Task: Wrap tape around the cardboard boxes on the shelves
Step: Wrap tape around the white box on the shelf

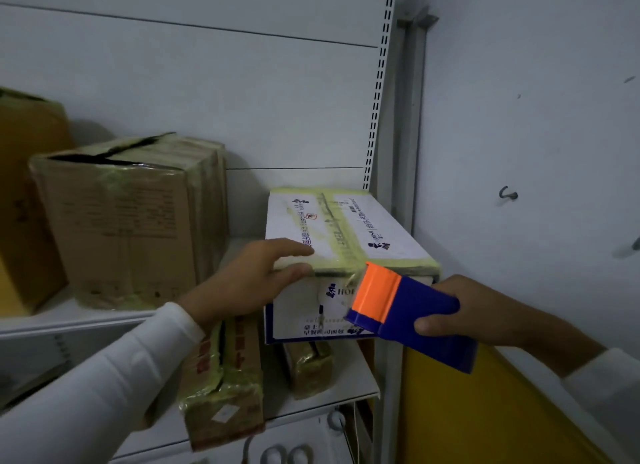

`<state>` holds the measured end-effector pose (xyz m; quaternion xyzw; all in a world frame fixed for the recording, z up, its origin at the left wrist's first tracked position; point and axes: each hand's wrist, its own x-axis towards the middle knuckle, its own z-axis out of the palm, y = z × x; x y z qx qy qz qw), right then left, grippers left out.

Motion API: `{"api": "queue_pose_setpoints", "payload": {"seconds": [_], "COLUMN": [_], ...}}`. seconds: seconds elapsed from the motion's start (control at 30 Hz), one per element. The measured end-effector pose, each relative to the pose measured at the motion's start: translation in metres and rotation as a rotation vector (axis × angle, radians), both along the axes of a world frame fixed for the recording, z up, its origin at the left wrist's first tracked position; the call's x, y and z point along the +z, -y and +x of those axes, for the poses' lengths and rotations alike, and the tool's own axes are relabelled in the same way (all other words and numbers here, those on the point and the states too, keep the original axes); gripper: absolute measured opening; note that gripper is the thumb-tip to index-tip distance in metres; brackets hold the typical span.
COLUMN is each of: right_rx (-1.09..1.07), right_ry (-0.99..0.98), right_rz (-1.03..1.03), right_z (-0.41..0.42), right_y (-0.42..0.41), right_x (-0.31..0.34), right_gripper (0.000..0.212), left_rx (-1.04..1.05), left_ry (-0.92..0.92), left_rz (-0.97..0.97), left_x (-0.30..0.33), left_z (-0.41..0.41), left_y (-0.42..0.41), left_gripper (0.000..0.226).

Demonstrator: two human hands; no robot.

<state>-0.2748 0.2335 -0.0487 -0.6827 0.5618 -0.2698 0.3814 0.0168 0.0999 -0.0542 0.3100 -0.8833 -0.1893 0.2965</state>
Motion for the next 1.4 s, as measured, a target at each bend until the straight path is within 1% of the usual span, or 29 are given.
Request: {"api": "queue_pose_setpoints", "payload": {"seconds": [0.07, 0.17, 0.27, 0.4, 0.5, 0.6, 0.67, 0.77, 0.83, 0.93, 1.0, 1.07, 1.17, 1.4], "right_rx": [0.021, 0.047, 0.061, 0.081, 0.086, 0.086, 0.089, 0.107, 0.128, 0.11, 0.073, 0.055, 0.028, -0.024], "right_ry": [-0.014, -0.037, -0.083, -0.128, -0.137, -0.155, -0.182, -0.215, -0.248, -0.295, -0.326, -0.357, -0.394, -0.466], "right_rz": [-0.015, -0.003, 0.001, -0.012, 0.001, 0.021, 0.038, 0.09, 0.116, 0.148, 0.18, 0.218, 0.231, 0.241], "right_z": [0.003, 0.01, 0.015, 0.02, 0.021, 0.022, 0.025, 0.029, 0.028, 0.014, 0.004, 0.001, 0.007, 0.017], "right_y": [0.004, 0.01, 0.018, 0.026, 0.027, 0.027, 0.028, 0.031, 0.031, 0.03, 0.031, 0.033, 0.041, 0.052], "right_x": [0.008, 0.02, 0.024, 0.023, 0.025, 0.027, 0.029, 0.039, 0.053, 0.069, 0.074, 0.075, 0.078, 0.083], "right_gripper": [0.043, 0.026, 0.028, 0.03, 0.034, 0.036, 0.039, 0.039, 0.031, 0.014, 0.012, 0.014, 0.019, 0.044], "left_rx": [-0.086, -0.194, -0.241, -0.267, -0.224, -0.206, -0.168, -0.11, -0.077, 0.042, 0.103, 0.134, 0.191, 0.239], "left_ry": [-0.06, -0.112, -0.176, -0.268, -0.316, -0.382, -0.4, -0.4, -0.422, -0.515, -0.491, -0.446, -0.449, -0.444], "left_rz": [0.111, 0.3, 0.423, 0.533, 0.531, 0.536, 0.491, 0.43, 0.424, 0.438, 0.438, 0.439, 0.44, 0.532], "left_x": [-0.001, -0.008, -0.011, -0.011, -0.014, -0.02, -0.021, -0.017, -0.012, -0.008, -0.01, -0.019, -0.028, -0.042], "left_z": [-0.005, -0.014, -0.017, -0.016, -0.015, -0.017, -0.018, -0.016, -0.007, 0.023, 0.042, 0.048, 0.047, 0.046], "left_y": [-0.014, -0.024, -0.027, -0.03, -0.028, -0.026, -0.025, -0.023, -0.019, -0.003, 0.006, 0.01, 0.015, 0.016], "left_gripper": [0.041, 0.037, 0.032, 0.036, 0.035, 0.023, 0.019, 0.021, 0.02, 0.019, 0.017, 0.018, 0.021, 0.019]}}
